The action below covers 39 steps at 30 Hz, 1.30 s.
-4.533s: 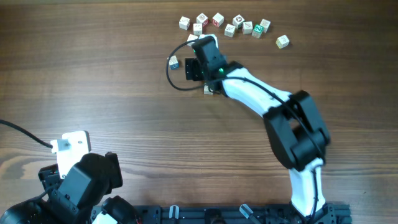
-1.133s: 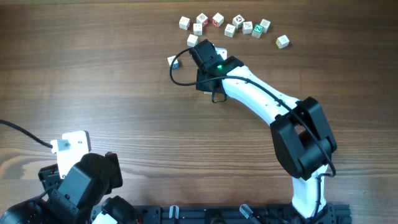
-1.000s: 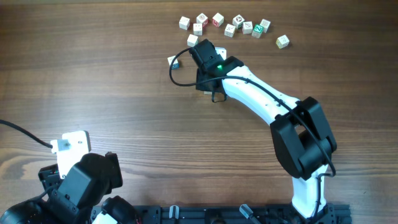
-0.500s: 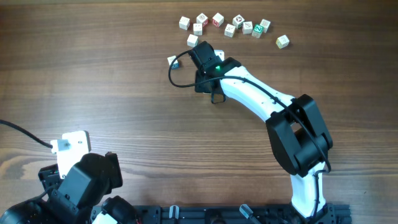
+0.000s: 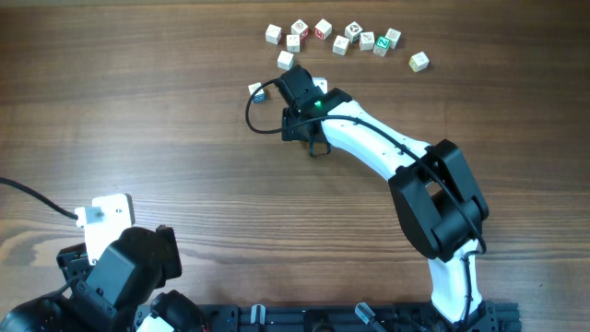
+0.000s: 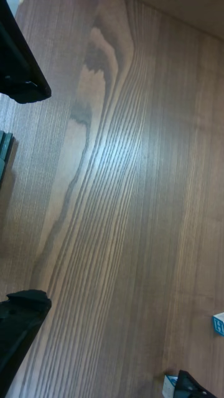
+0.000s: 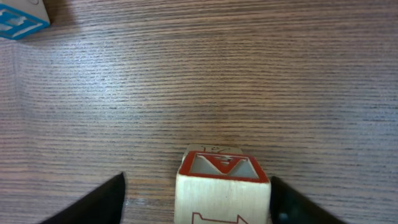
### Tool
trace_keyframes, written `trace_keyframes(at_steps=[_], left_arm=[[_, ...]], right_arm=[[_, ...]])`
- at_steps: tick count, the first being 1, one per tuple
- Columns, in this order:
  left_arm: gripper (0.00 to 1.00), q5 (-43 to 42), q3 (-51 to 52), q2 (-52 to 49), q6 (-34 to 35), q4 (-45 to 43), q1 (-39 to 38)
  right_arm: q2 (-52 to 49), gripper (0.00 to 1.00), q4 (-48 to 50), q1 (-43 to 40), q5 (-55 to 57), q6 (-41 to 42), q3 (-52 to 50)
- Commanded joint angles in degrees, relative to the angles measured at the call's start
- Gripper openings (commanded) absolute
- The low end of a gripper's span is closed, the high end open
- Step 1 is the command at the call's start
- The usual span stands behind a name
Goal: Form a tower
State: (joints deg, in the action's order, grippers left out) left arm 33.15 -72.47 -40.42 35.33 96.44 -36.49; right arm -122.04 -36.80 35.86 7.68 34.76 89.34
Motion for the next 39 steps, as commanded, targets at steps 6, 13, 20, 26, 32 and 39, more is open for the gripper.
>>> trace_keyframes(at_steps=[6, 13, 20, 26, 32, 39], left_arm=[[1.00, 0.6, 0.2, 0.2, 1.2, -0.1, 0.0], [1.00, 0.6, 0.2, 0.2, 1.2, -0.1, 0.0], [1.00, 0.6, 0.2, 0.2, 1.2, -0.1, 0.0], [1.00, 0.6, 0.2, 0.2, 1.2, -0.1, 0.0], [1.00, 0.6, 0.2, 0.2, 1.2, -0.1, 0.0], [1.00, 0.6, 0.2, 0.2, 1.2, -0.1, 0.0]], right_arm=[[-3.0, 0.48, -0.1, 0.2, -0.1, 0.4, -0.2], [-3.0, 0.35, -0.2, 0.2, 0.0, 1.3, -0.2], [-3.0, 0.43, -0.2, 0.2, 0.0, 1.3, -0.2], [-3.0, 0.69, -0.4, 0.2, -0.1, 1.3, 0.3], [-2.1, 0.99, -7.0, 0.2, -0.9, 1.4, 5.6], [8.6, 0.99, -12.2, 0.1, -1.3, -1.5, 10.6]])
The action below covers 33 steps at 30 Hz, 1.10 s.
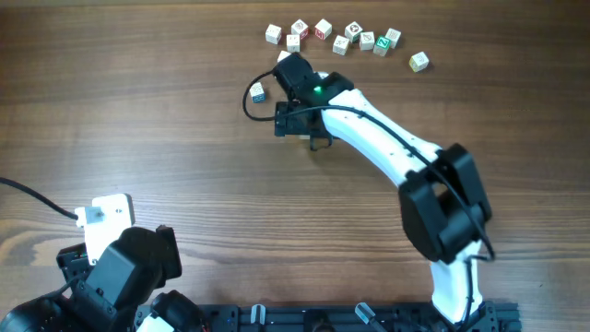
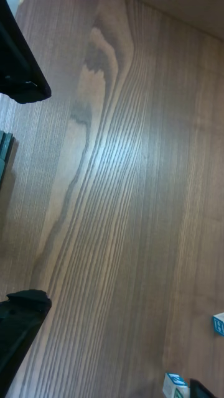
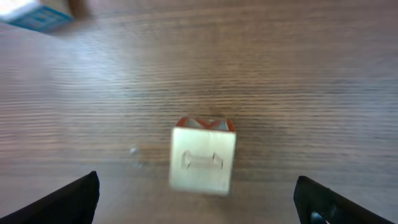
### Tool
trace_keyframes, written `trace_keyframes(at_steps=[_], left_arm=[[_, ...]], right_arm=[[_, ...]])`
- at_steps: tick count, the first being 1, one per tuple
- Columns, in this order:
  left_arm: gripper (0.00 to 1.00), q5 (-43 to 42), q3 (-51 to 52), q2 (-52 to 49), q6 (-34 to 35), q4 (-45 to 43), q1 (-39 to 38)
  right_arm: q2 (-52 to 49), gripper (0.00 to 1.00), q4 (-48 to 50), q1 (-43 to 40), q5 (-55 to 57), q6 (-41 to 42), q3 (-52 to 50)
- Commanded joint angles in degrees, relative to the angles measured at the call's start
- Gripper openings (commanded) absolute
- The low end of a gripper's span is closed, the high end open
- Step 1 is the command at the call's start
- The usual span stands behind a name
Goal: Form a tower
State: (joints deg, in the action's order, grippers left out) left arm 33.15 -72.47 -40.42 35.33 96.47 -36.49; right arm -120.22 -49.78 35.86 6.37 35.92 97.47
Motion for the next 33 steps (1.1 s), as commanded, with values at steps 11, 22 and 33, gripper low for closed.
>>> trace_keyframes(at_steps=[11, 22, 33], left_arm=[[1.00, 0.6, 0.2, 0.2, 1.2, -0.1, 0.0], [1.00, 0.6, 0.2, 0.2, 1.2, -0.1, 0.0], [1.00, 0.6, 0.2, 0.2, 1.2, -0.1, 0.0]], right_arm=[[10.5, 0.99, 9.6, -17.6, -8.5, -11.9, 2.5], [-12.7, 0.89, 41.4, -18.6, -6.1, -2.7, 2.5], [-24.1, 0.79, 57.0, -14.5, 12.2, 1.9, 2.7]])
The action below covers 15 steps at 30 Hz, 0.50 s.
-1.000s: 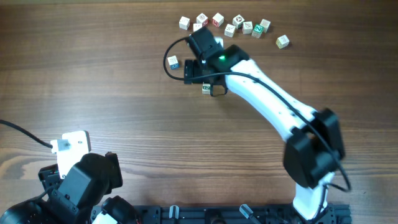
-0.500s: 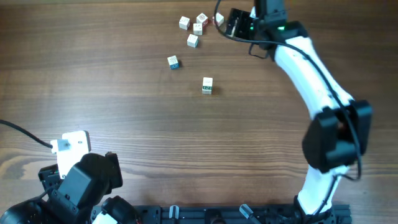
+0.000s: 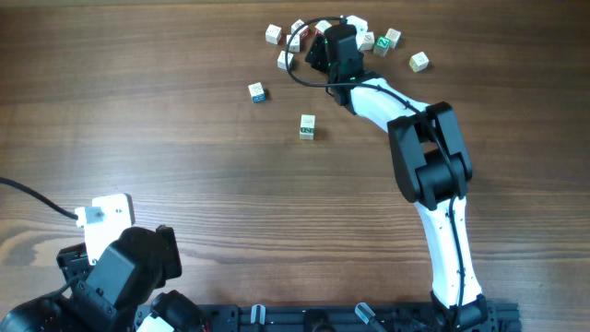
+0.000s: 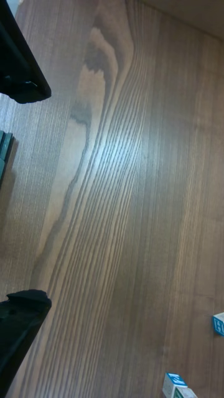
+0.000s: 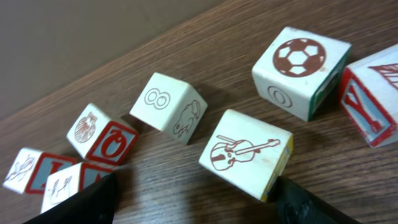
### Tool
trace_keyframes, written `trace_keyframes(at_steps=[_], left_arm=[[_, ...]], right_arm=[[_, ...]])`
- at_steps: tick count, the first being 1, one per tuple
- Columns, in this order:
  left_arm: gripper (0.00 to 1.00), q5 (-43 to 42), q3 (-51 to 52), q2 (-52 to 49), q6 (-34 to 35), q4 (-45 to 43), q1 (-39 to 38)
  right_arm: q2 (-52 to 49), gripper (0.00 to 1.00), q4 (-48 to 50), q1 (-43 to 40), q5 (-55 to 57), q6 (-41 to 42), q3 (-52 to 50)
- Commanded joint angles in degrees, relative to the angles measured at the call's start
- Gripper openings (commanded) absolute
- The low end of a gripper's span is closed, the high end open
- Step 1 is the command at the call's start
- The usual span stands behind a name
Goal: Form a tower
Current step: 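Grasp the white violin-picture W block with the right gripper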
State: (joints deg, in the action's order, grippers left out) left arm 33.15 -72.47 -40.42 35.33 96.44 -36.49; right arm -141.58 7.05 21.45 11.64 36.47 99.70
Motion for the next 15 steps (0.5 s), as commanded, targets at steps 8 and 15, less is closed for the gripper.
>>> trace_keyframes(at_steps=[8, 15], left_arm=[[1.00, 0.6, 0.2, 0.2, 1.2, -0.1, 0.0], [1.00, 0.6, 0.2, 0.2, 1.2, -0.1, 0.0]], right_arm=[[-3.7, 0.72, 4.3, -0.5, 12.7, 1.0, 0.5], [-8.7, 0.56, 4.0, -0.4, 10.2, -2.4, 5.5]])
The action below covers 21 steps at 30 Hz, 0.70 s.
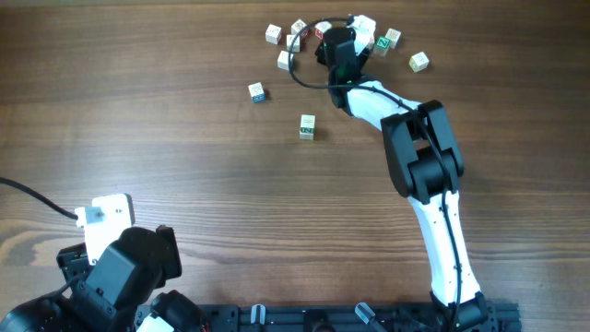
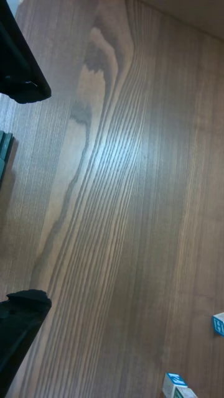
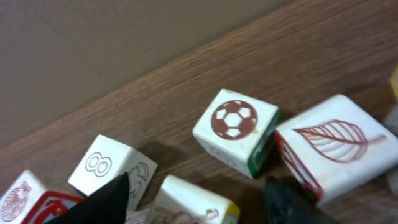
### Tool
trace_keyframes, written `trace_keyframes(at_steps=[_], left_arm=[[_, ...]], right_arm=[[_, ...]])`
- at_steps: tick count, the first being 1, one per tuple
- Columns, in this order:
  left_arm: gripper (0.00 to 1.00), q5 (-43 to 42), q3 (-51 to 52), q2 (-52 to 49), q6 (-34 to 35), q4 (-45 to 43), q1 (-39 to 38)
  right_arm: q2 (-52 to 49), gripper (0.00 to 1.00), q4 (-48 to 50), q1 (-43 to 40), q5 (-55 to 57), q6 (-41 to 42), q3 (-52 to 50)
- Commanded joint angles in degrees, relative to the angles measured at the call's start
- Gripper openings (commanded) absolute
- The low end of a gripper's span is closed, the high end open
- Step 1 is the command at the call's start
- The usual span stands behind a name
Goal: Form a tower
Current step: 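Grasp the white violin-picture W block with the right gripper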
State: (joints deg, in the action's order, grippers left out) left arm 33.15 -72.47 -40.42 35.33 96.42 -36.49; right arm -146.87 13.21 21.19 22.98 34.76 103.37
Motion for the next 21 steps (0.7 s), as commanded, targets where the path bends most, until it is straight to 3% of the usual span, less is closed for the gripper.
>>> trace_keyframes(at_steps=[1, 3, 5, 7, 11, 16, 18, 21], left_arm=[[1.00, 0.6, 0.2, 0.2, 1.2, 0.0, 0.0], [1.00, 0.6, 0.2, 0.2, 1.2, 0.0, 0.0], [1.00, 0.6, 0.2, 0.2, 1.2, 0.0, 0.0], [1.00, 0.6, 0.2, 0.2, 1.2, 0.0, 0.0], [1.00, 0.6, 0.2, 0.2, 1.2, 0.0, 0.0], [1.00, 0.6, 0.2, 0.2, 1.2, 0.0, 0.0], [1.00, 0.6, 0.2, 0.2, 1.2, 0.0, 0.0], [1.00, 0.6, 0.2, 0.2, 1.2, 0.0, 0.0]], right_arm=[[-3.4, 0.51, -2.7, -0.2, -1.1, -0.6, 1.8], [-3.4, 0.37, -3.6, -0.2, -0.3, -0.2, 1.9], [-3.3, 0.32, -6.3, -0.1, -0.3, -0.3, 3.7], [-2.6, 0.29, -15.4, -0.2, -0.8, -0.5, 8.6], [3.9, 0.28, -30.4, -0.1, -5.6, -7.3, 13.1], [18.8, 0.28, -58.5, -0.2, -9.9, -7.8, 13.1], [19.3, 0.28, -67.5, -0.2, -13.2, -7.8, 12.7], [19.3, 0.28, -67.2, -0.2, -13.2, -7.2, 5.0]])
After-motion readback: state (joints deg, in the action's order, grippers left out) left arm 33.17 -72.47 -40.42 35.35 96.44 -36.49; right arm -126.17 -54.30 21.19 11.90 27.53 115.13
